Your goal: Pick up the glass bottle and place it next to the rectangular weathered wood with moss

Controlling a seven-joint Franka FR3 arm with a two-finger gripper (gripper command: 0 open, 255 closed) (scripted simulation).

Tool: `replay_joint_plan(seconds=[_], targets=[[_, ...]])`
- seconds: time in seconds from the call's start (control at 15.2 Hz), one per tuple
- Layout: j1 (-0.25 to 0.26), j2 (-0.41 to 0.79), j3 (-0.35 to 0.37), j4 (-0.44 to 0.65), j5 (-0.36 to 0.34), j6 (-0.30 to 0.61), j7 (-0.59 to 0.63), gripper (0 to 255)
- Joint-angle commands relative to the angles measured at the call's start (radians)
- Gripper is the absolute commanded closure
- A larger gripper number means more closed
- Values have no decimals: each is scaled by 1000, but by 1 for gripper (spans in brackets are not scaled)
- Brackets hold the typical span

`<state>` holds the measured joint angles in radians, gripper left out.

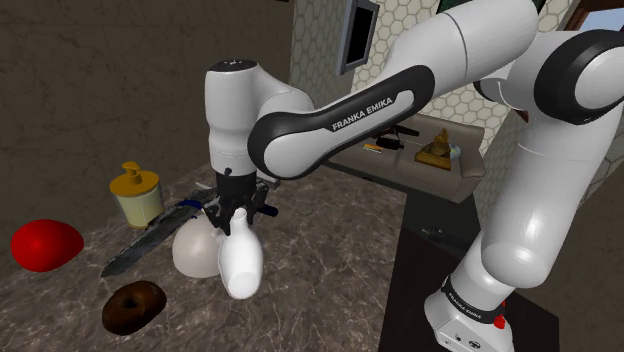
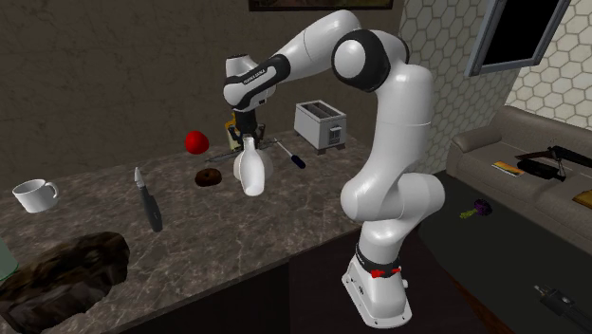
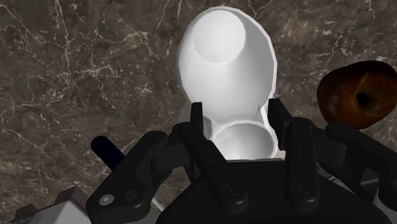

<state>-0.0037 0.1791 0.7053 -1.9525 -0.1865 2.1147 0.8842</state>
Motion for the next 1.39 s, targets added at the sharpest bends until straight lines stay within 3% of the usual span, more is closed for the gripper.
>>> replay_joint_plan(seconds=[0.0,0.13,0.2,0.53,0.79,1.32], targets=[[0,0,0,0,0,1,0,255],[0,0,0,0,0,1,0,255],[0,0,0,0,0,1,0,0],[0,0,0,0,0,1,0,0],[-10,-56,11,72,49,-112,-32,0],[-9,-56,11,72,49,-112,-33,0]])
